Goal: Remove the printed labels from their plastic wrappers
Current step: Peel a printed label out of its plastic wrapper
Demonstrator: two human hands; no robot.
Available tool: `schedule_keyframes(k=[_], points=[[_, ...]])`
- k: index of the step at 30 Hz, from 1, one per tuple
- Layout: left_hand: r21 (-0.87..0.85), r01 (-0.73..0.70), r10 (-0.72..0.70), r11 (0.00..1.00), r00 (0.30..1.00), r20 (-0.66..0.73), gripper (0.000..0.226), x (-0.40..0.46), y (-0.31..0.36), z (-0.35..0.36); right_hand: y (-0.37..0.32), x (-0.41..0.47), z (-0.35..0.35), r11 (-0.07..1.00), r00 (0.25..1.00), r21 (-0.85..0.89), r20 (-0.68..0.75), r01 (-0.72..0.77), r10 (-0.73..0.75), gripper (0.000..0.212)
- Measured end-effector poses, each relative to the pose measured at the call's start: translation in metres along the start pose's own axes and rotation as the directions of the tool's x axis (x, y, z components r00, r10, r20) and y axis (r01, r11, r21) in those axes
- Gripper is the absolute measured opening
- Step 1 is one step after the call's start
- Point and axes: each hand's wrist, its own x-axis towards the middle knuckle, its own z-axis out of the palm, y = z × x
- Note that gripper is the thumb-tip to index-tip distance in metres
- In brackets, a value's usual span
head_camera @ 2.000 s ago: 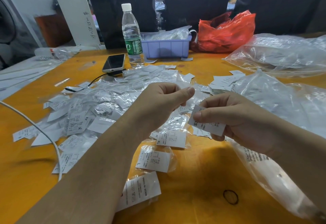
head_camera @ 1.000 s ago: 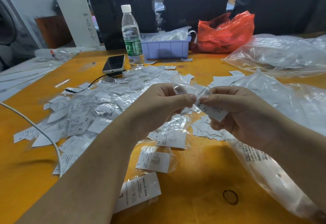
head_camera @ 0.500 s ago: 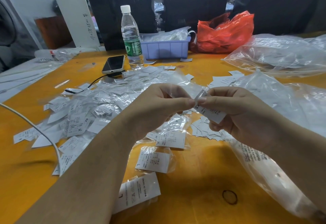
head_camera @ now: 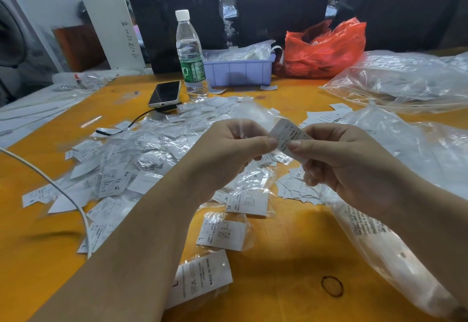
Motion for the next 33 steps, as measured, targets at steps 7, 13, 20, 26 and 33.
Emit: schedule_keyframes(k=[7,13,20,26,33], points=[[0.036,0.003,-0.004,0.999,0.999,0.039,0.016,0.0008,-0.0023,0.0059,0.0017,0.0009,0.0011,1.0,1.0,0.013,0.002,-0.015,0.015,0.019],[-0.027,-0.004,0.004,1.0,1.0,0.008,0.016,0.0015,-0.0025,0.0005,-0.0006,-0.0001,0.0014,0.999,1.0,0.032,-0.018,-0.014,0.015,0.009],[-0.015,-0.064,0.065,0.998,0.993,0.096,0.014,0.0005,-0.0037,0.0065,-0.0017,-0.0024,0.0037,0.999,1.0,0.041,0.016,0.002,-0.002,0.011],[-0.046,-0.033,0.037,0.998,0.997,0.075,0.012,0.0009,-0.0036,0.004,-0.0005,-0.0014,0.0045,0.998,1.0,0.064,0.01,0.022,-0.022,0.01],[-0.092,-0.014,0.019,0.996,0.998,0.055,0.007,0.0006,-0.0007,0.0039,0.0002,-0.0012,0.0042,0.997,0.996,0.025,-0.058,0.068,-0.066,0.023]])
